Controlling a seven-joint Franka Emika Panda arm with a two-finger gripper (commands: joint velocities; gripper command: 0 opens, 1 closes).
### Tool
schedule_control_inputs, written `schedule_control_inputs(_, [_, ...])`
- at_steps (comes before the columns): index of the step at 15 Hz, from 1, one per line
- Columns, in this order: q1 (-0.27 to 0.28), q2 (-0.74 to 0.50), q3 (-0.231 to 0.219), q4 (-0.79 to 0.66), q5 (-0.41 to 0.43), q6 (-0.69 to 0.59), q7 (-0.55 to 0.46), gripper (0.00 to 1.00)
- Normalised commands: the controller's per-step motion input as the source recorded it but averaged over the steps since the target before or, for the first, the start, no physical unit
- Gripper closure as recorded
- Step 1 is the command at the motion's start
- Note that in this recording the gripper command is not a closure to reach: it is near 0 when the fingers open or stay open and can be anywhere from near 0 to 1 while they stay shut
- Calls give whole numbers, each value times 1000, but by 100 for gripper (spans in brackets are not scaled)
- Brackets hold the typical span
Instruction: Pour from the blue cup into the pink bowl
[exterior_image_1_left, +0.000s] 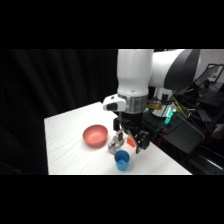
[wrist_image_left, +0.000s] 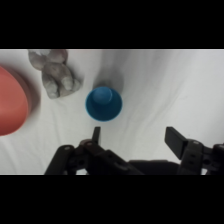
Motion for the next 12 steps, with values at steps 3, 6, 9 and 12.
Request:
schedule_control_inputs(3, [55, 215, 11, -26, 19, 309, 76, 0])
schedule_control_inputs(6, [104, 218, -32, -23, -81, 310, 170, 0])
schedule_control_inputs(9, [222, 215, -164, -1, -295, 359, 335, 0])
schedule_control_inputs(12, [245, 224, -241, 67, -284, 264, 314, 0])
